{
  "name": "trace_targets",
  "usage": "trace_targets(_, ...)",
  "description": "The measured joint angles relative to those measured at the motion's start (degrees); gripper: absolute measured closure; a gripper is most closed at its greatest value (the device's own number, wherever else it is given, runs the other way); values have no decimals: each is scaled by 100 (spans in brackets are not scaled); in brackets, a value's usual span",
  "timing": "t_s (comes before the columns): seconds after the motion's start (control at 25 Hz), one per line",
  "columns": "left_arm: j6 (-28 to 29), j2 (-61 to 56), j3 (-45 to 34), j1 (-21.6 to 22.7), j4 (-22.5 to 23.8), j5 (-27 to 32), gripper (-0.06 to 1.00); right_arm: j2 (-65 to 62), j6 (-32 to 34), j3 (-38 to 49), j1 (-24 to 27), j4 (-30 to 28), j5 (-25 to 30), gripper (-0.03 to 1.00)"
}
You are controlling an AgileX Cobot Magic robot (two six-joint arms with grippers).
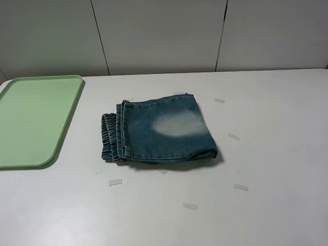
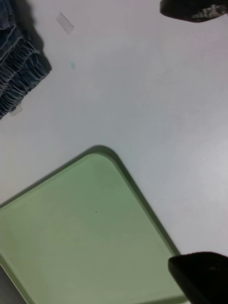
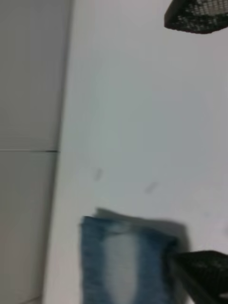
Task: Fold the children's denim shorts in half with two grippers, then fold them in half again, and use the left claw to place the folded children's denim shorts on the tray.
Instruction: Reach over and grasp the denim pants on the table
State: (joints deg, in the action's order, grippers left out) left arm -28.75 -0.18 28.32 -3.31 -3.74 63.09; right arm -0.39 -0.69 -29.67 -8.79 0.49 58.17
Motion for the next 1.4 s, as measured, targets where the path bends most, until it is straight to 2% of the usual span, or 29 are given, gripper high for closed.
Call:
trace_targets(0.24, 0, 0, 0, 0, 0, 0, -2, 0, 0, 169, -68, -49, 79, 27)
trace_targets(0.44, 0, 0, 0, 0, 0, 0, -2, 0, 0, 169, -68, -363, 74, 27)
trace_targets(1.4, 0, 0, 0, -56, -30, -11, -2, 0, 0, 169, -68, -382, 74, 27)
